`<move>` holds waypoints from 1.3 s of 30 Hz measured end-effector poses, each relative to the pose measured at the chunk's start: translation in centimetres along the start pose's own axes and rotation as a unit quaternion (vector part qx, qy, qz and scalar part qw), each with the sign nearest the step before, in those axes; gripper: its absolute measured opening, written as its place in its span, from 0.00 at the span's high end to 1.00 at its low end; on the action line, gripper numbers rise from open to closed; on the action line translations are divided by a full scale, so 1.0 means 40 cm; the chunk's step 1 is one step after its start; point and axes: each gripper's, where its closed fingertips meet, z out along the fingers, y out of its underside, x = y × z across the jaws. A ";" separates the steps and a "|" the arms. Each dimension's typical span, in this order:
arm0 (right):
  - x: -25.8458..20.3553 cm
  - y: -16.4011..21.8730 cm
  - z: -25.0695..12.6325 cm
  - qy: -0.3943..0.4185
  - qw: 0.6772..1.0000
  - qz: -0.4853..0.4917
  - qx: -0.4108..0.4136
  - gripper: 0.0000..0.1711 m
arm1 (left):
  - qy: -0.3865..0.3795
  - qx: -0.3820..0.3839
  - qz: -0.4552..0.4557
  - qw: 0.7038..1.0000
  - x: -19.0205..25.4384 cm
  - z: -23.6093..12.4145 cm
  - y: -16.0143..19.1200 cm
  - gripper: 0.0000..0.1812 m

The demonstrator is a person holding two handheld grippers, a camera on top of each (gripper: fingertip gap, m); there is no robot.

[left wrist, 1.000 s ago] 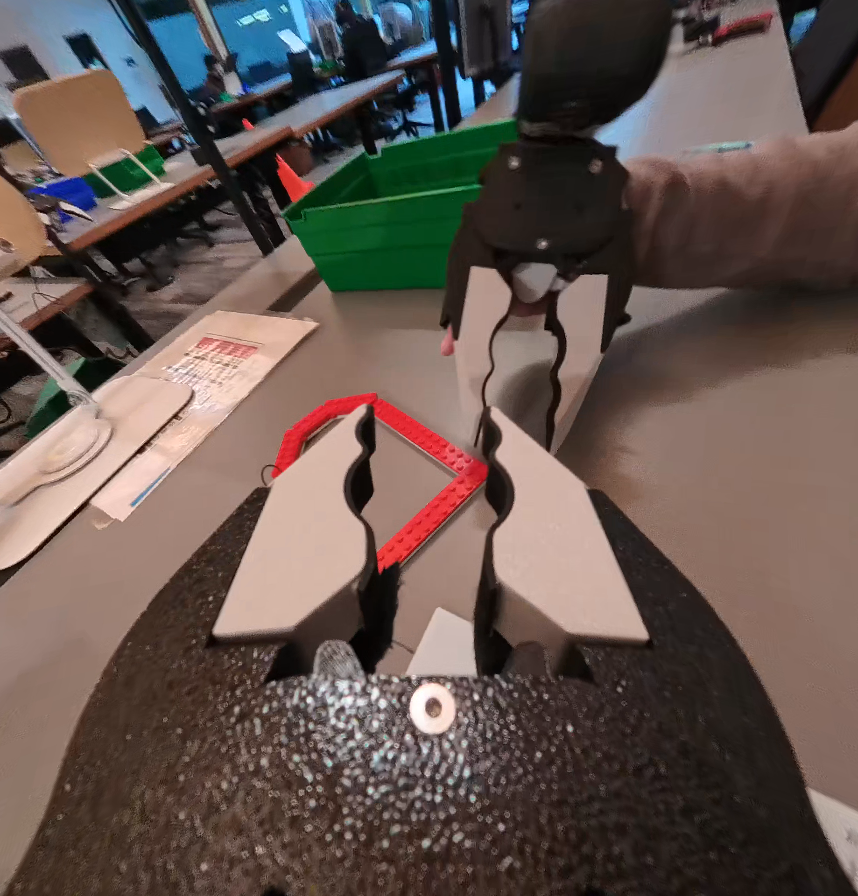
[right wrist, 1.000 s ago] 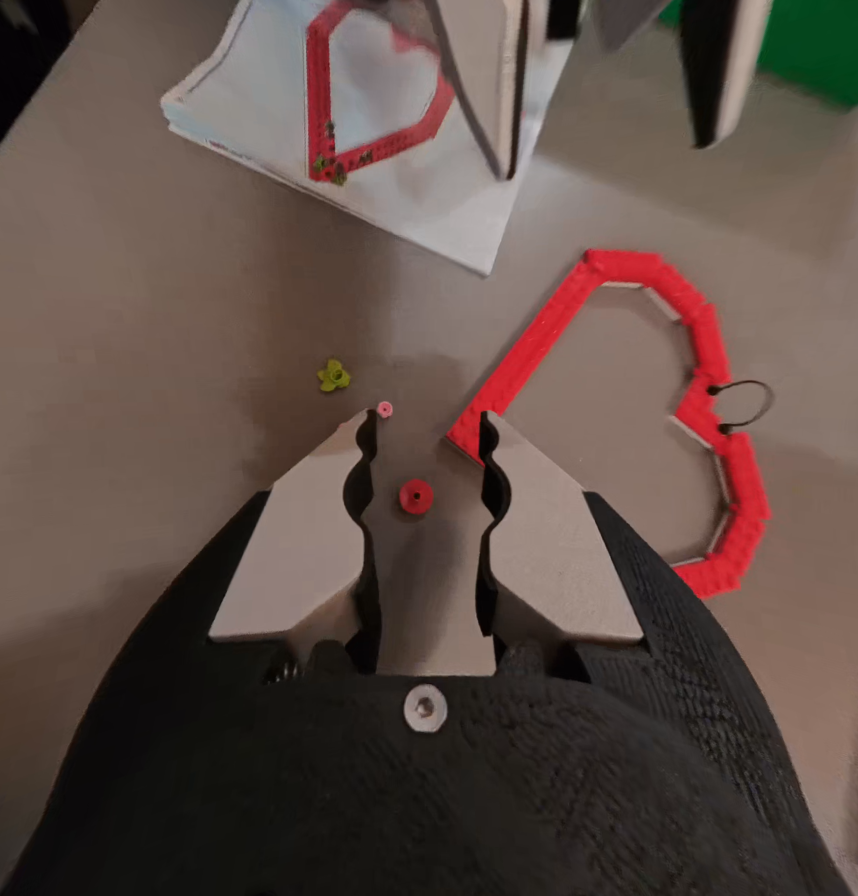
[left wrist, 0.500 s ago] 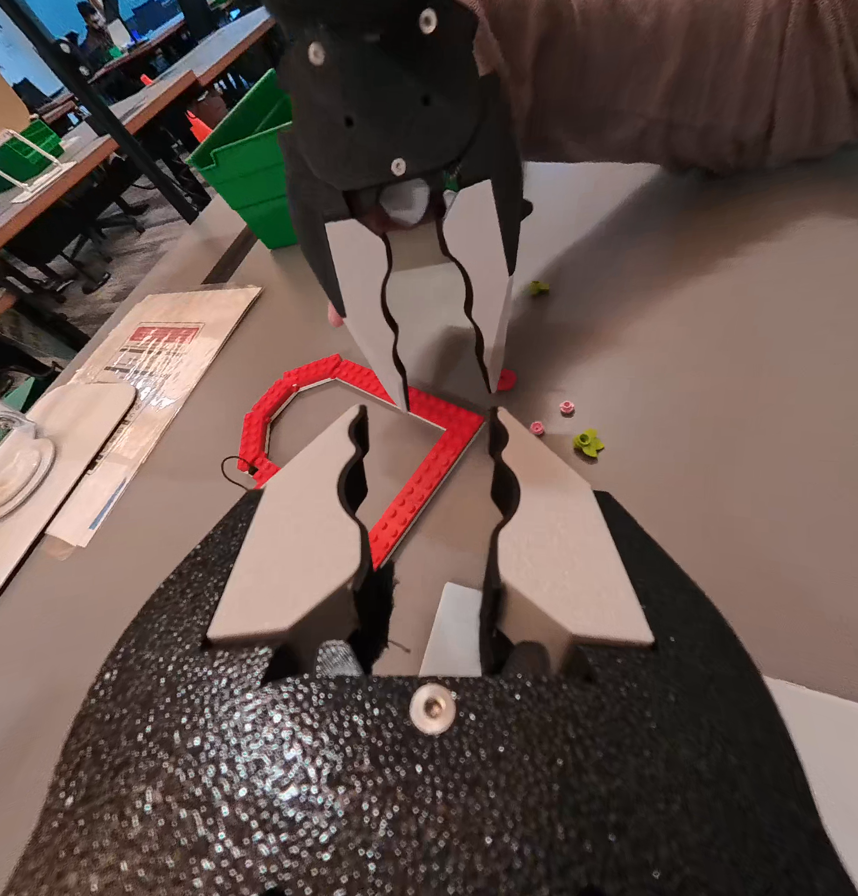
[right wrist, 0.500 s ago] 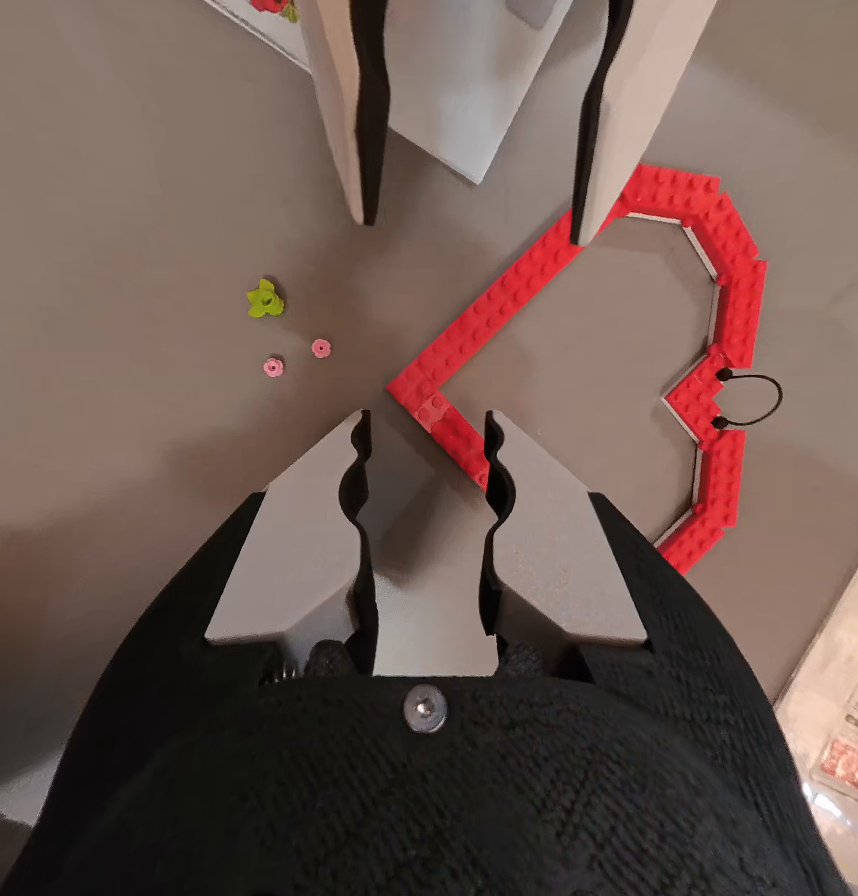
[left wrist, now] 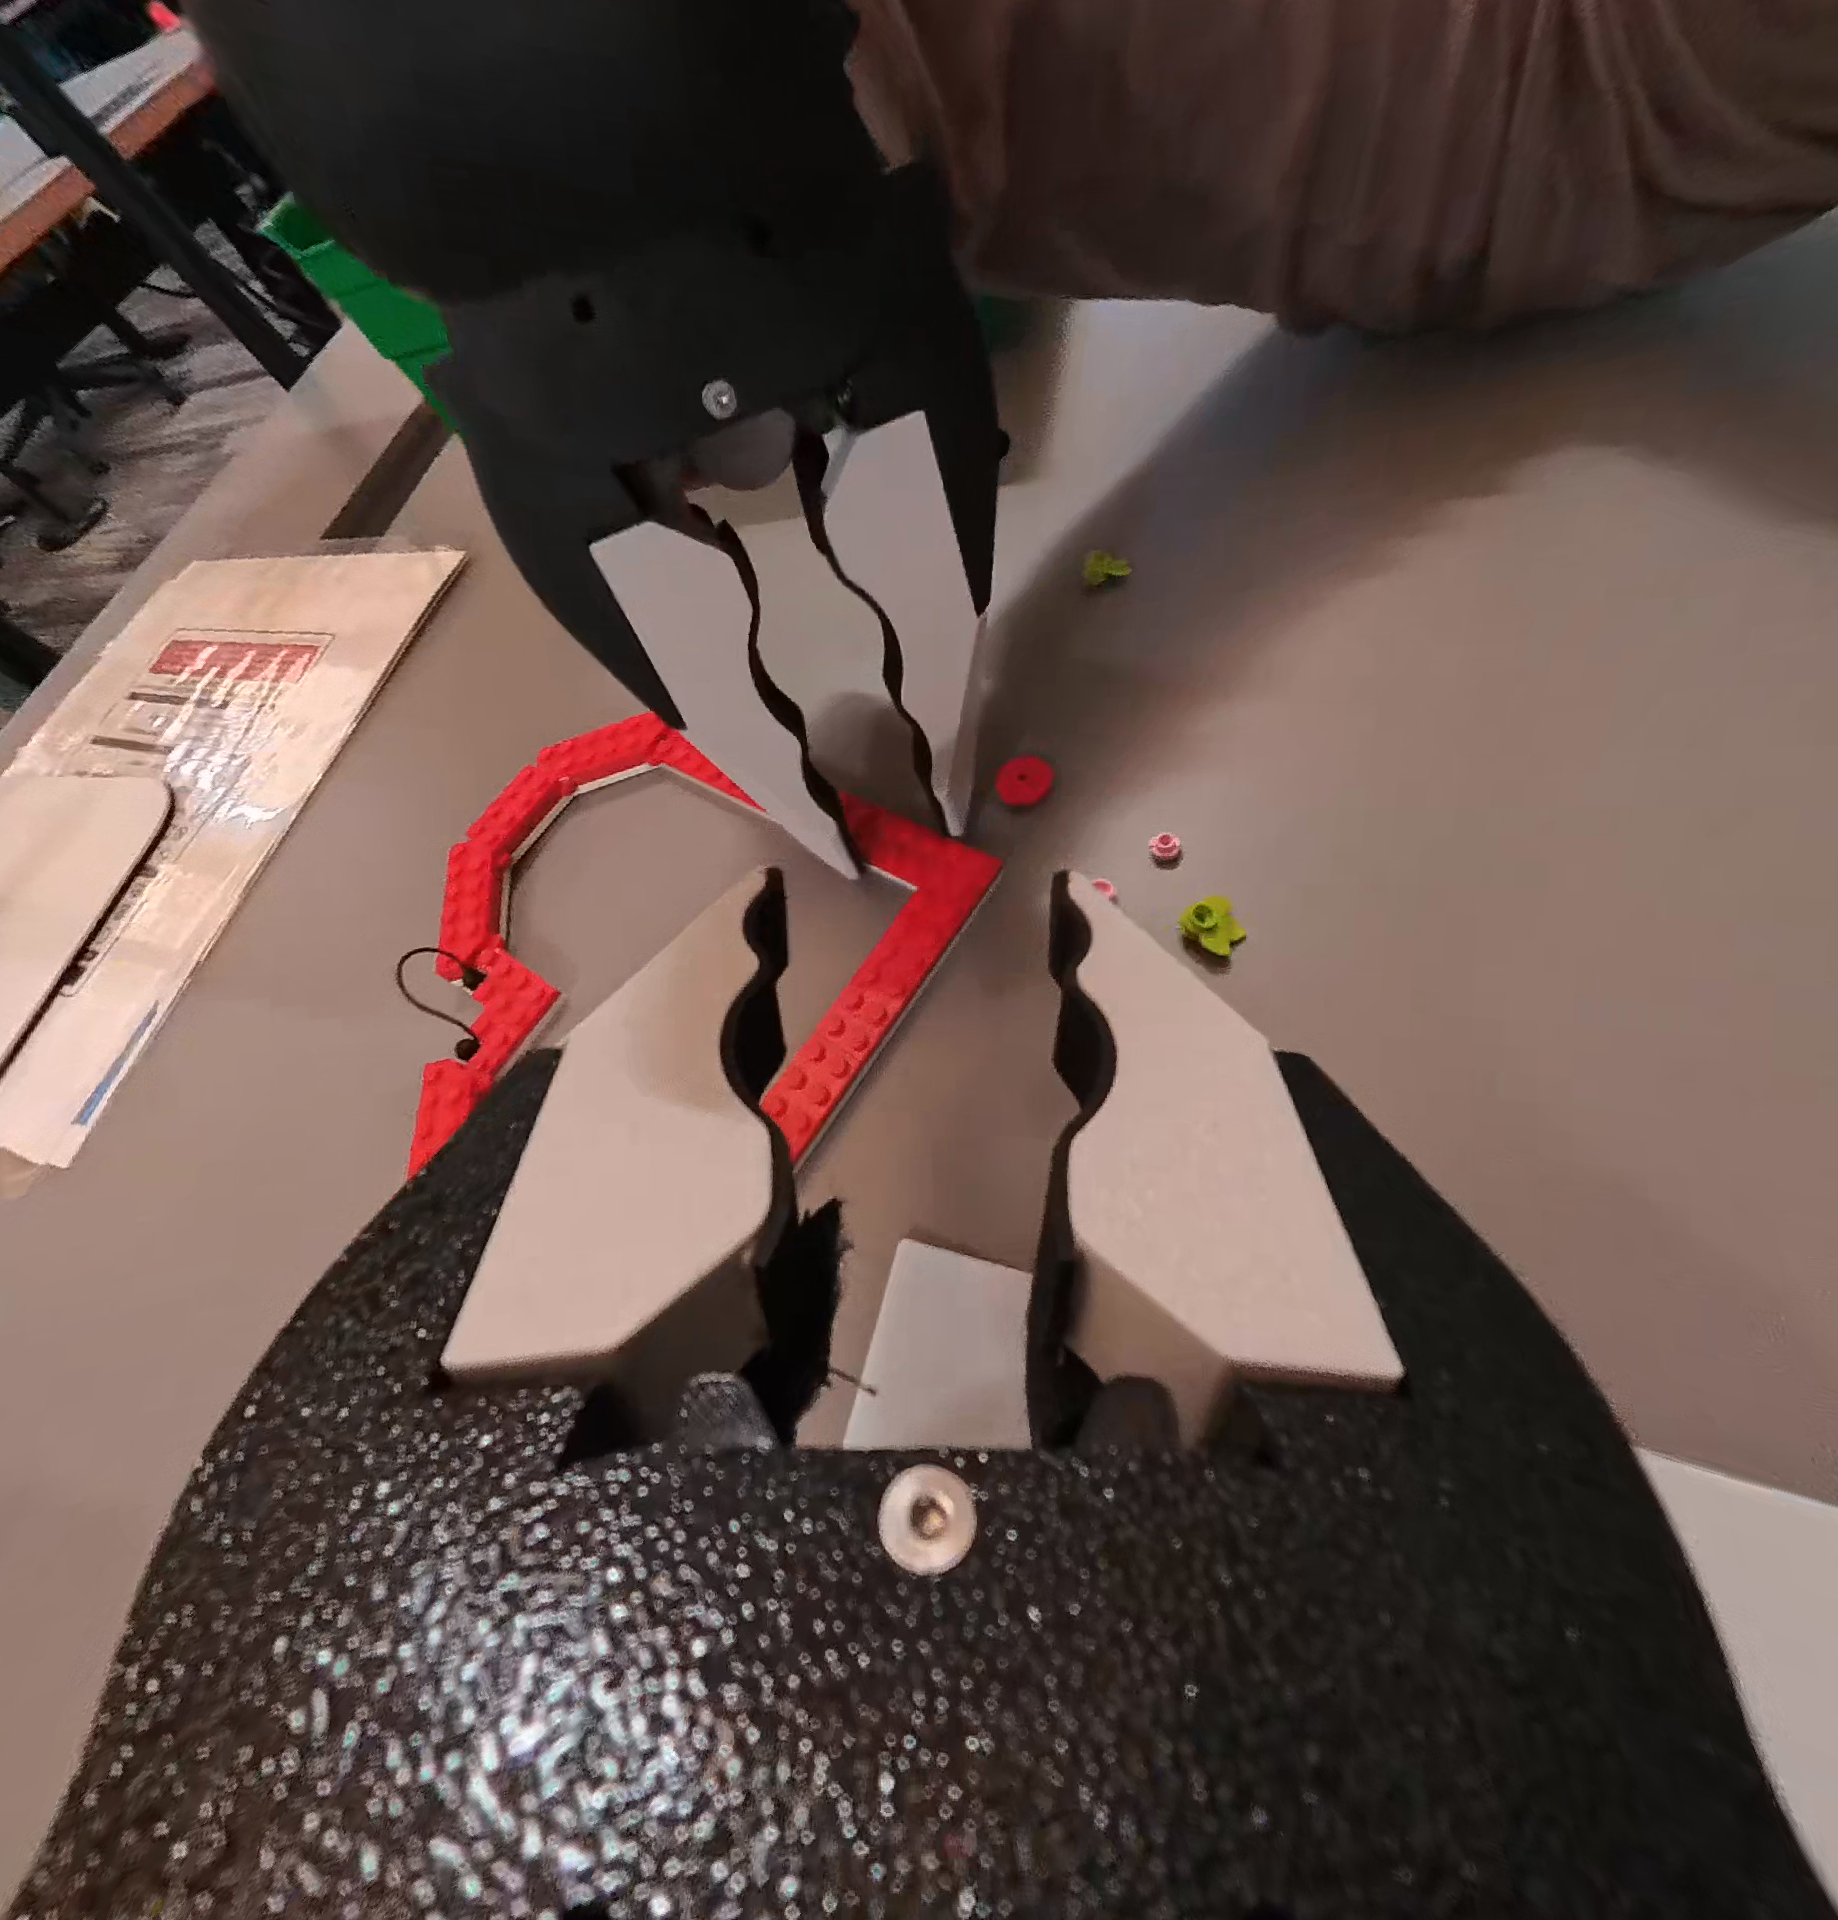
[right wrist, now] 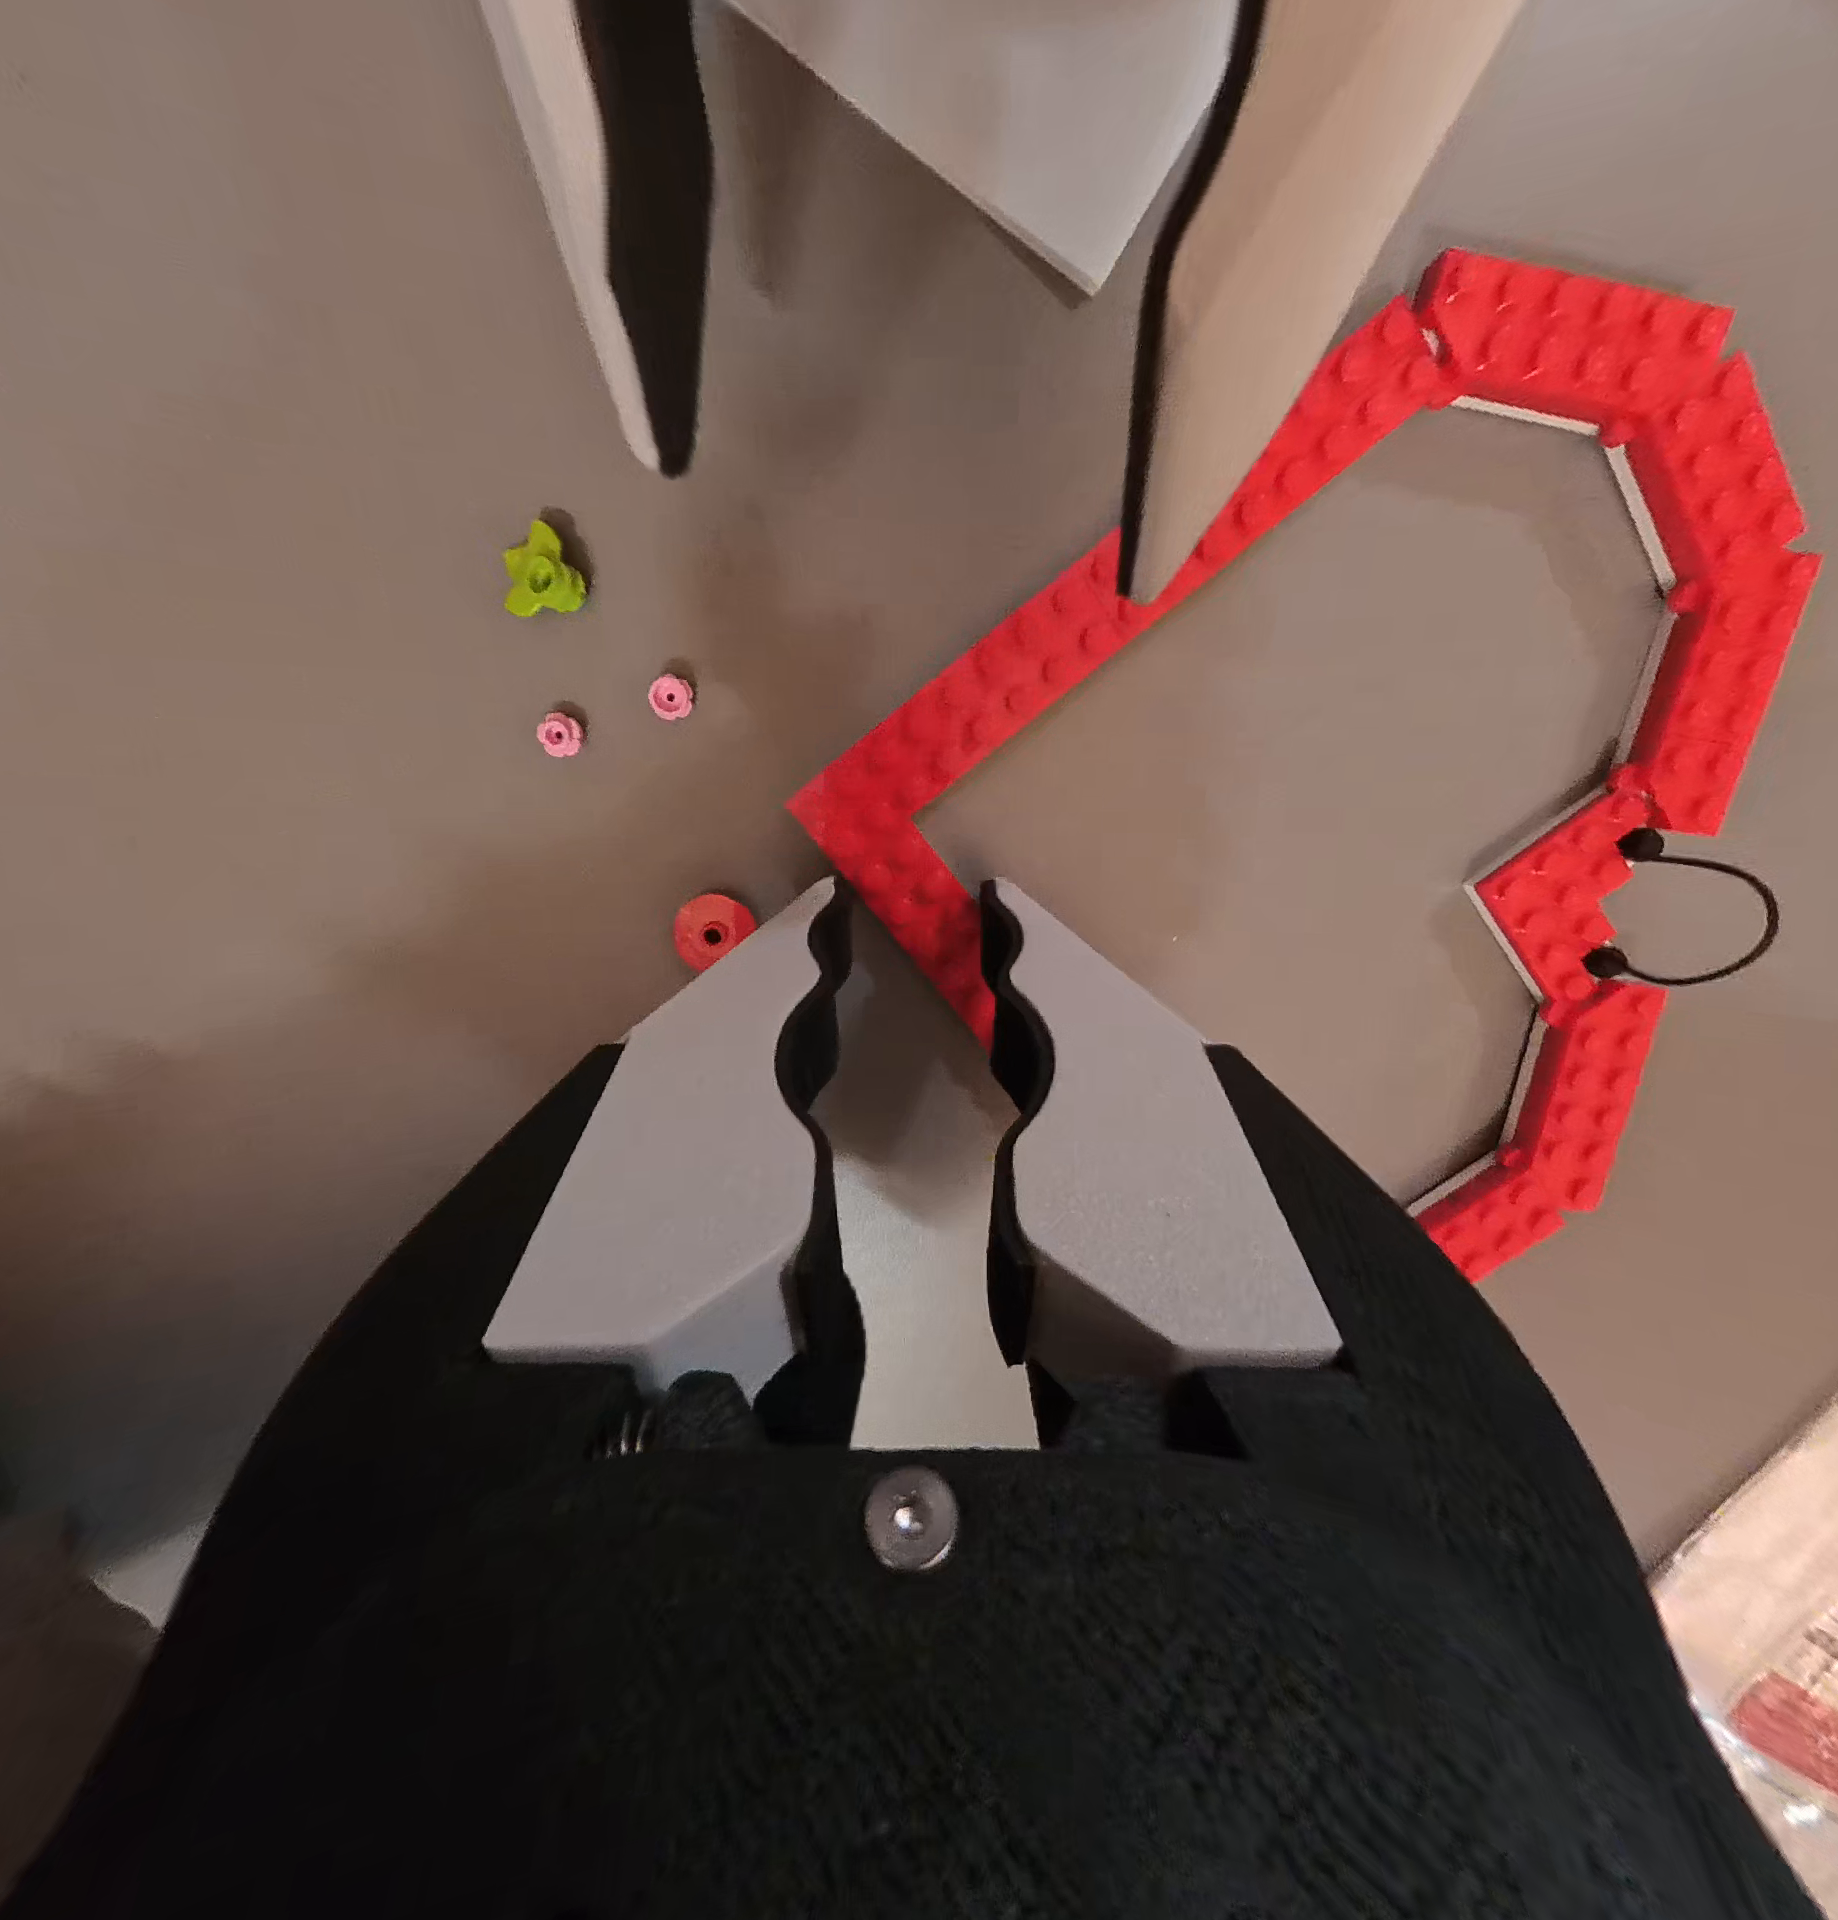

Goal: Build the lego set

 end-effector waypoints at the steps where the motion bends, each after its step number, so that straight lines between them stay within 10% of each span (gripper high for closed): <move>1: 0.001 -0.001 0.000 -0.001 1.000 -0.004 0.002 0.87 | -0.008 -0.006 0.007 1.000 -0.003 0.005 0.004 0.73; 16: 0.004 -0.050 -0.072 -0.001 0.994 -0.002 0.107 0.90 | -0.220 -0.108 0.331 0.911 -0.075 0.061 0.058 0.84; 39: -0.105 0.015 -0.020 0.034 0.973 0.162 0.161 0.84 | -0.224 -0.128 0.381 0.888 -0.056 0.093 0.075 0.94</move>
